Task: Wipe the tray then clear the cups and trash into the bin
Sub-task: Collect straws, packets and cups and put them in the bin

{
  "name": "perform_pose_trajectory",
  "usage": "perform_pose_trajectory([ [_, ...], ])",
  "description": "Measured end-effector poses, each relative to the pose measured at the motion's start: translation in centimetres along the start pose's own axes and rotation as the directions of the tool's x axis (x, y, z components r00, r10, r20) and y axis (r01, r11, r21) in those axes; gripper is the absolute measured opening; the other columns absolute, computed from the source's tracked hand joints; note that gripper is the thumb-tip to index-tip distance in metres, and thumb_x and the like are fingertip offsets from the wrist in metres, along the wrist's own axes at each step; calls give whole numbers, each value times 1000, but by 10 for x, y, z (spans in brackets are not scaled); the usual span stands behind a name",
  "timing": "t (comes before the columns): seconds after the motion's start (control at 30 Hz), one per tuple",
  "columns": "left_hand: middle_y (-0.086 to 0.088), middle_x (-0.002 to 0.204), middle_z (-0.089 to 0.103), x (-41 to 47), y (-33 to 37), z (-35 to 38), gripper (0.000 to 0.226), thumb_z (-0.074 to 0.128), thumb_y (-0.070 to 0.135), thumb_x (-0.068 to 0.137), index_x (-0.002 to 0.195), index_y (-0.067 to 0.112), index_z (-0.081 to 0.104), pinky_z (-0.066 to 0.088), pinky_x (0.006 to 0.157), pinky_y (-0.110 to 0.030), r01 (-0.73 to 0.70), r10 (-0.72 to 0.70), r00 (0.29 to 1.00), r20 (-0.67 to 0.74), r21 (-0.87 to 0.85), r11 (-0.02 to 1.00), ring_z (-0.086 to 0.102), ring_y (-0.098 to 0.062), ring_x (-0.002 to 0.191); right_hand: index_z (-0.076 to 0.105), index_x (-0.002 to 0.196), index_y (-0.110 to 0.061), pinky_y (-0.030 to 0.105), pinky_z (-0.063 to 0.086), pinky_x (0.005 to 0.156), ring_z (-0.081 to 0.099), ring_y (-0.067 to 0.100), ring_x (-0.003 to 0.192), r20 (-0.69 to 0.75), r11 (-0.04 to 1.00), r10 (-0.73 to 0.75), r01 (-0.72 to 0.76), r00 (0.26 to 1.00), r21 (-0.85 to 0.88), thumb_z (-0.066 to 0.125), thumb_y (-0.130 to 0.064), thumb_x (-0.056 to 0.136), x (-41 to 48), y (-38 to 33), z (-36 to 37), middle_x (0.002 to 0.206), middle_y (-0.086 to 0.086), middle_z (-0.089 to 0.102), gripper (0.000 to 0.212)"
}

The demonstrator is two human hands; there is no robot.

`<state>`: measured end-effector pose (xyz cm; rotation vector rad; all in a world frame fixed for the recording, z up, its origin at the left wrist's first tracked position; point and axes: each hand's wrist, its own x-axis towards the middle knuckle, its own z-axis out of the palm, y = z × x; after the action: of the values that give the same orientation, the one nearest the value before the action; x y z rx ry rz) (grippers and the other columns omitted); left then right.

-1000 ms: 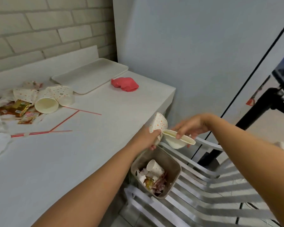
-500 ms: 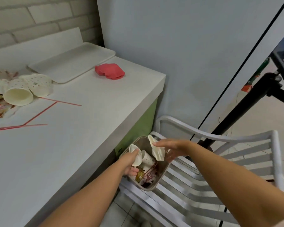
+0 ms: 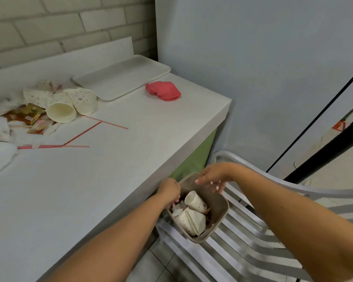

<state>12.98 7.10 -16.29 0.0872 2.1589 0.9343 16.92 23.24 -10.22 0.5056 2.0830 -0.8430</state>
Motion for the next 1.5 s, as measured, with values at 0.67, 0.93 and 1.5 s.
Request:
perform_pose_trajectory([
  [0.67, -10, 106, 65, -103, -15, -223, 22, 51, 15, 92, 106, 7, 65, 51, 79, -32, -256, 281, 875, -394, 116, 960, 58, -22, 84, 57, 87, -13, 22, 47, 54, 61, 16, 63, -23, 760, -382, 300, 924, -577, 47, -16, 94, -46, -281, 17, 79, 6, 63, 12],
  [0.93, -6, 104, 66, -118, -109, -306, 17, 53, 13, 90, 98, 6, 67, 45, 76, -25, -121, 142, 784, -604, 76, 990, 56, -17, 87, 61, 102, -14, 19, 41, 52, 55, 11, 60, 73, 611, -528, 438, 846, -659, 47, -18, 92, -22, -374, 86, 80, 0, 63, 18],
  [1.5, -14, 112, 51, -151, -248, -437, 15, 53, 12, 90, 95, 7, 67, 46, 83, -31, 102, 8, 541, -841, 75, 992, 56, -27, 99, 56, 109, -6, 22, 37, 57, 52, 20, 88, -180, 594, -657, 356, 732, -721, 54, -28, 92, 61, -472, 173, 109, 9, 53, 28],
])
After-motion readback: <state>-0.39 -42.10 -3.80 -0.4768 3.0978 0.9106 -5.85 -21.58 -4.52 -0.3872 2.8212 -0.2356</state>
